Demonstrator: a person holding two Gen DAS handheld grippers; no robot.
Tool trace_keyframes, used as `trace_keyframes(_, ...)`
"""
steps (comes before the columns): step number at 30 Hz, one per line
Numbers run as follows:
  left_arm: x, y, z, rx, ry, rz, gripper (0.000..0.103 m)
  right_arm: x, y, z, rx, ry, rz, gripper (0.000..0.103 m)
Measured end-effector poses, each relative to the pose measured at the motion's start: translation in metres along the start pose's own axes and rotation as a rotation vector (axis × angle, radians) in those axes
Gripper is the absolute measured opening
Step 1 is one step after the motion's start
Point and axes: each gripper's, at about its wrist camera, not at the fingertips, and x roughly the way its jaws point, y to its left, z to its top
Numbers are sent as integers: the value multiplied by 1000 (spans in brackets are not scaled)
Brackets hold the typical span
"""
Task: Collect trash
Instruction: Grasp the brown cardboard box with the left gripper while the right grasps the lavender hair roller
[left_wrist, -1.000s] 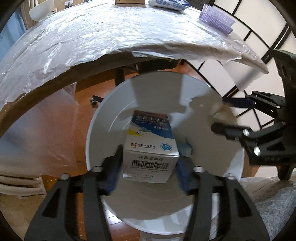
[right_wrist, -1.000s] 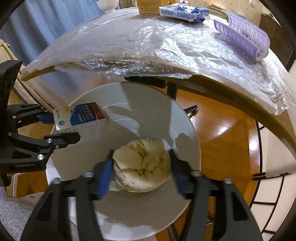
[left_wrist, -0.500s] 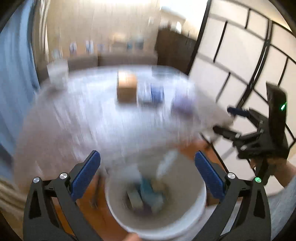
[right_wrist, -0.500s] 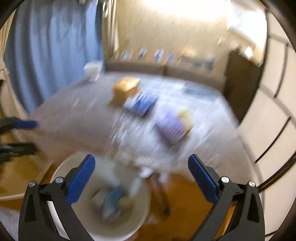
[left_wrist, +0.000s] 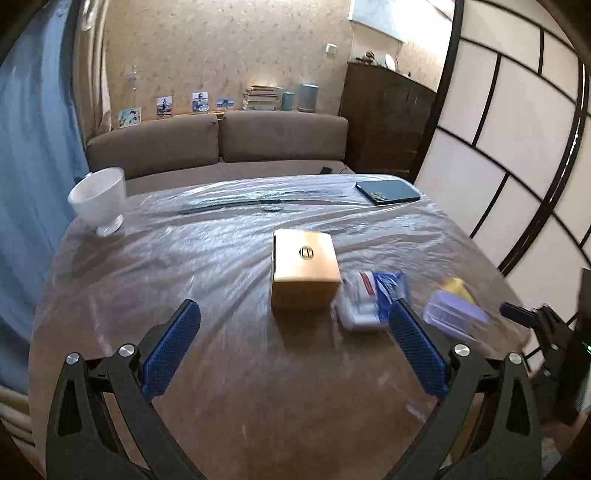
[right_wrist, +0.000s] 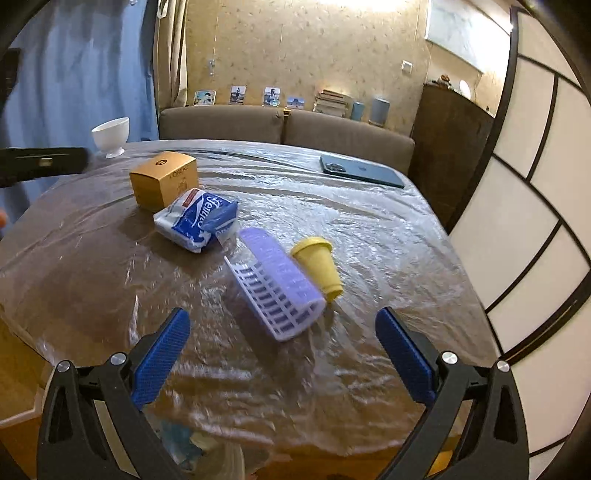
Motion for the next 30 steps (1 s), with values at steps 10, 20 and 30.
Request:
trace_keyframes(10, 63, 7, 18, 7, 107, 31, 102, 25, 9, 8, 27, 69, 38, 96)
trace_keyframes(20, 77, 18, 24, -12, 129, 12, 97, 26, 27, 13, -16, 53, 124, 93)
trace_keyframes(30, 82, 21, 33, 12, 146, -39, 60, 44, 27, 32, -20, 95, 193, 67)
